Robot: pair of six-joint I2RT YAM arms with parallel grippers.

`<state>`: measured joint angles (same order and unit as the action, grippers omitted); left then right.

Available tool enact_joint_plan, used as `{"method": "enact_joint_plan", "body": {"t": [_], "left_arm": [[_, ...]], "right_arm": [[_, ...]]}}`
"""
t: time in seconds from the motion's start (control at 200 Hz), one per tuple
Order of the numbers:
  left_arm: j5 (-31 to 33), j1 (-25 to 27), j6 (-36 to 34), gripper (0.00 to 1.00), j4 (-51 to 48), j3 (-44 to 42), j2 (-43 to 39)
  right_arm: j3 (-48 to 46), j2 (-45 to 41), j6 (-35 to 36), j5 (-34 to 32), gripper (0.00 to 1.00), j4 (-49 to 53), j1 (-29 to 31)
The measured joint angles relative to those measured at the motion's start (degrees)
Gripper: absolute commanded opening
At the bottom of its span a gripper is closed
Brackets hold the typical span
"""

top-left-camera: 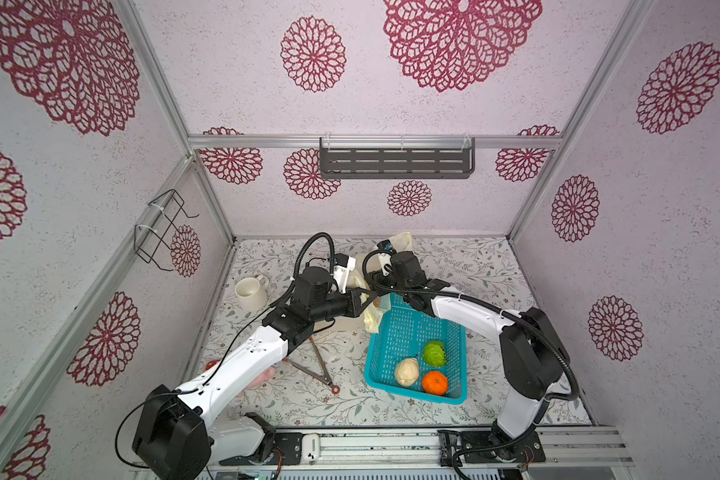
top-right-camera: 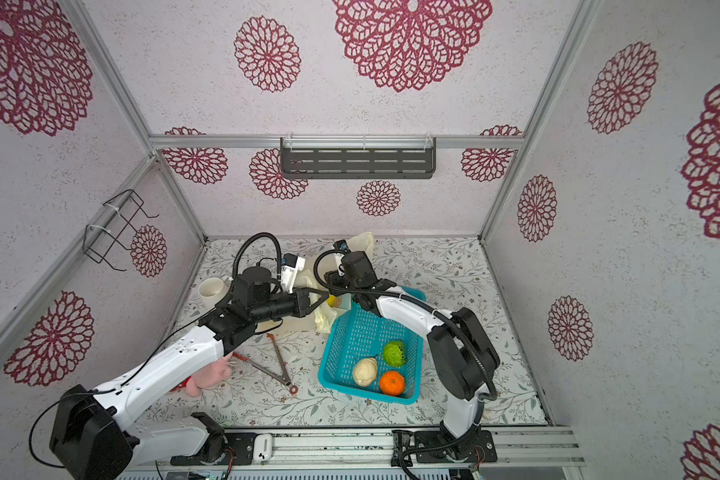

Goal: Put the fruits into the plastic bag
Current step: 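Release the banana and lower the right gripper over the green fruit, then grasp the green fruit with the right gripper and lift it into the bag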

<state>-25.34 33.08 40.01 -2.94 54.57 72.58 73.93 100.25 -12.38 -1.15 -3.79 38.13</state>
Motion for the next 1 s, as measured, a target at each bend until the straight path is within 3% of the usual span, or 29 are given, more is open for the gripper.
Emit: {"method": "enact_joint_plan", "body": {"t": [0.255, 0.475, 0.685, 0.856, 0.961, 1.001], "left_arm": [[0.17, 0.00, 0.02, 0.00, 0.17, 0.00, 0.00], [0.15, -0.02, 0.00, 0.00, 0.83, -0.04, 0.07], [0.02, 0.00, -0.22, 0.00, 1.70, -0.09, 1.05], [-0.28, 0.00, -0.20, 0.00, 1.70, -0.09, 1.79], [-0.28, 0.00, -0.20, 0.00, 1.70, -0.09, 1.79], [-0.28, -0.02, -0.20, 0.00, 1.68, -0.09, 1.79]], "right_arm": [[-6.60, -16.48, -1.36, -2.67, 0.69, 3.39, -2.86], [-13.27, -29.16, -3.32, -5.05, 0.70, 16.72, -3.21], [-22.16, -29.27, -5.31, -3.52, 0.73, 29.03, -2.40], [-23.85, -26.10, -5.20, -3.72, 0.75, 35.60, -0.70], [-23.93, -25.29, -5.16, -4.85, 0.79, 37.97, -0.42], [-23.93, -24.96, -5.20, -5.18, 0.84, 38.58, -0.42]]}}
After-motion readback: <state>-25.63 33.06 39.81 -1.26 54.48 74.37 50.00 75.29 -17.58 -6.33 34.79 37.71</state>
